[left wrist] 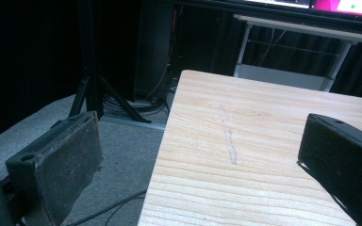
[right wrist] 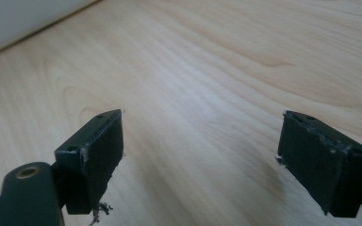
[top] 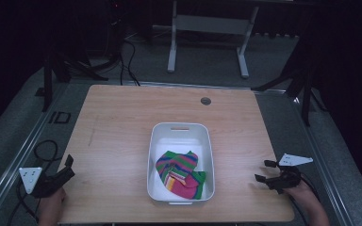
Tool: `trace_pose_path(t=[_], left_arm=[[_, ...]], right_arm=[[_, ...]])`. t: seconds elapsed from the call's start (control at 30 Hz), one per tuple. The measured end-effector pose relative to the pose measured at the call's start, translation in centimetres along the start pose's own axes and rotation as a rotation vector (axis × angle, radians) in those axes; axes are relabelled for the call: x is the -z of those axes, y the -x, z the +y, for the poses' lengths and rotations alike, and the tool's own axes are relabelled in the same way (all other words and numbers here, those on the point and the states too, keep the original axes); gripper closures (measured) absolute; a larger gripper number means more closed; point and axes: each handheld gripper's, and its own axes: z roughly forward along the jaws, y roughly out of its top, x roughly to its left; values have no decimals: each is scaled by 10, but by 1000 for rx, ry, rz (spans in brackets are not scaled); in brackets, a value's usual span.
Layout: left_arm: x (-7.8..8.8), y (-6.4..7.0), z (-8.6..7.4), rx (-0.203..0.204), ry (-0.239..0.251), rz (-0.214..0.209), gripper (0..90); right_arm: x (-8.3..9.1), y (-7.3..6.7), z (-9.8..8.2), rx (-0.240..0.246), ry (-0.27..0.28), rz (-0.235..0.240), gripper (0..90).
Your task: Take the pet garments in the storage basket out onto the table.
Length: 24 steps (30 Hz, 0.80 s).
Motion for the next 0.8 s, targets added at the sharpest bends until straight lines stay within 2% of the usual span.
trace_pose_path(t=[0.17,0.27,0.37,0.6,0.73,0.8], left_arm=[[0,0,0,0,-3,-2,9],[0,0,0,0,-4,-1,9],[0,0,0,-2,-7,-3,9],[0,1,0,-8,-9,-3,9],[-1,1,0,-9,-12,-5,9],[-1,1,0,-10,-11,-6,9]], right_arm=[[-4,-6,4,48,-45,44,146],[-10,-13,12,75,-108,100,146],[-13,-20,21,88,-134,153,146],[-15,-37,47,160,-180,217,150],[-15,-49,67,183,-215,250,162],[-16,-58,76,204,-234,288,129]])
